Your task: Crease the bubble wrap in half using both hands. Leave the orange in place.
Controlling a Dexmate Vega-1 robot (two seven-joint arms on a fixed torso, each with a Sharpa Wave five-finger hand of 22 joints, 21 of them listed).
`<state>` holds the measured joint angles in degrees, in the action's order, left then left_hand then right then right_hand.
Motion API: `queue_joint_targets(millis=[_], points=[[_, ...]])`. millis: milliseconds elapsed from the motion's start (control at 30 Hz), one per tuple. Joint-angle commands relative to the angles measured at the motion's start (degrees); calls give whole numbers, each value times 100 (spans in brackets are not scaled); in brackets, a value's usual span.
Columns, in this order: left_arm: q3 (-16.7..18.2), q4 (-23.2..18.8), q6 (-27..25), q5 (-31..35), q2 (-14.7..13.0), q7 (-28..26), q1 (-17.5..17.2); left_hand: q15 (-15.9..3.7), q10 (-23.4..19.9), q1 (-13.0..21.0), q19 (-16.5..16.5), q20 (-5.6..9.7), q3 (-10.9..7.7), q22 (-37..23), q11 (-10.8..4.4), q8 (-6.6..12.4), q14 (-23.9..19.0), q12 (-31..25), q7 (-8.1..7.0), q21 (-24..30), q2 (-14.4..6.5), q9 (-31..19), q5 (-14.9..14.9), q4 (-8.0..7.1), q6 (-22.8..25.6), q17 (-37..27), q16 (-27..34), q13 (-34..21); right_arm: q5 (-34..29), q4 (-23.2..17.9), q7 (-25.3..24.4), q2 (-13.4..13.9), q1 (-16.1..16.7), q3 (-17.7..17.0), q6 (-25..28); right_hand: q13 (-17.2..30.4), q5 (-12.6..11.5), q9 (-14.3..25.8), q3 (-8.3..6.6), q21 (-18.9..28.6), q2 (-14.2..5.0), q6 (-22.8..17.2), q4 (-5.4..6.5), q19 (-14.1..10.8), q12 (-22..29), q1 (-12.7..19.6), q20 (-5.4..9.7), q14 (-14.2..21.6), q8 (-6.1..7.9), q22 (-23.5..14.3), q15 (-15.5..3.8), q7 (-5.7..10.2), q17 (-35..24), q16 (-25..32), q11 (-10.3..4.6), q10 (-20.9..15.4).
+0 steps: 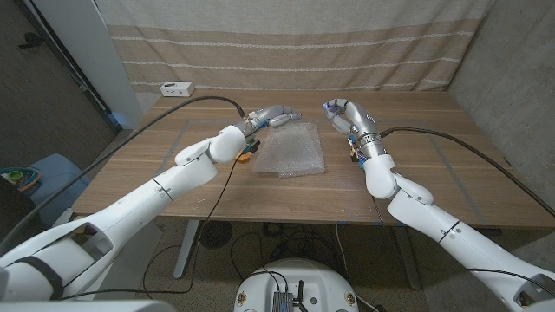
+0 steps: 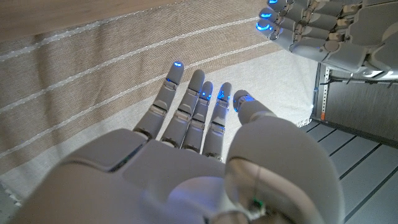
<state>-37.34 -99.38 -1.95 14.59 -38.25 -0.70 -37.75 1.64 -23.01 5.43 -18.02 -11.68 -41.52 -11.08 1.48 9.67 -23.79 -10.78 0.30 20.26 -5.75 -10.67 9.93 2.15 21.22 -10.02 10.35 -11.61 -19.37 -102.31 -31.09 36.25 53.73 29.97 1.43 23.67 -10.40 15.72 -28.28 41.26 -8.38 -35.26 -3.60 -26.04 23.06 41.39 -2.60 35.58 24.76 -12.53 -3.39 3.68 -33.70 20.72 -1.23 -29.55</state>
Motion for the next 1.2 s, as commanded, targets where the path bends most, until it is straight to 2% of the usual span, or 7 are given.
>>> queue_joint_targets(millis=[33,333,567,700,800,967,1200], points=[[513,226,639,-1055,22,-316,-359,15,153,52,33,-36,-19,-19,15,6,120,11,-78,-55,-12,-15,28,58,-207,-25,-20,-19,1097,387,24,-262,74,-381,-859,-19,-20,-20,3,41,33,57,-51,47,-57,-54,-13,-41,-48,3,-437,-35,31,-47,33,32],[714,715,1172,-1932,179,-131,-382,50,485,54,206,-20,-28,-26,55,28,461,19,-149,-152,-14,-11,21,86,-540,-23,-53,-23,1989,878,461,-466,-95,-553,-1465,-105,-33,-108,-17,51,140,32,-115,88,-117,-123,-95,28,-110,53,-328,-138,174,-134,205,-52],[822,907,1351,-2358,184,16,-381,50,491,111,257,-4,-78,-28,108,86,573,-23,-67,-185,-79,-9,34,121,-473,-10,-47,-22,2711,1260,776,-661,-182,-722,-1955,-180,-40,-181,-42,93,211,-49,-172,21,-115,-187,-139,167,-138,91,-272,-262,272,-159,319,-262],[897,1142,1627,-2708,284,122,-399,45,530,149,269,-6,-103,-29,108,82,654,-25,-92,-195,-110,-8,41,148,-509,-2,-53,-20,2827,1235,742,-688,-124,-806,-1990,-204,-43,-204,-52,103,234,-72,-192,7,-125,-207,-161,224,-149,103,-252,-301,291,-156,353,-303],[963,1214,1716,-2884,333,92,-453,15,391,400,243,34,-253,-32,81,224,567,-118,83,-204,-334,-9,125,272,-94,7,31,-11,2951,1273,697,-766,-57,-873,-2133,-222,-38,-221,-38,108,271,-83,-197,4,-132,-246,-186,255,-159,111,-252,-314,298,-152,369,-333],[1005,1455,2036,-3128,308,352,-437,2,282,470,212,48,-256,-34,87,222,476,-162,96,-196,-328,-10,141,333,-40,7,65,-9,3008,1268,549,-805,56,-999,-2180,-252,-33,-249,-23,122,335,-98,-214,-22,-152,-302,-236,285,-179,124,-209,-339,317,-161,389,-365],[1233,1687,2040,-3800,377,470,-571,-11,44,583,49,98,-354,-41,97,259,229,-242,224,-137,-467,-13,196,302,196,-9,133,-8,2892,1044,202,-734,242,-1193,-1878,-298,-20,-289,15,128,476,-130,-260,-34,-190,-385,-277,321,-206,144,-165,-418,347,-177,440,-394]])
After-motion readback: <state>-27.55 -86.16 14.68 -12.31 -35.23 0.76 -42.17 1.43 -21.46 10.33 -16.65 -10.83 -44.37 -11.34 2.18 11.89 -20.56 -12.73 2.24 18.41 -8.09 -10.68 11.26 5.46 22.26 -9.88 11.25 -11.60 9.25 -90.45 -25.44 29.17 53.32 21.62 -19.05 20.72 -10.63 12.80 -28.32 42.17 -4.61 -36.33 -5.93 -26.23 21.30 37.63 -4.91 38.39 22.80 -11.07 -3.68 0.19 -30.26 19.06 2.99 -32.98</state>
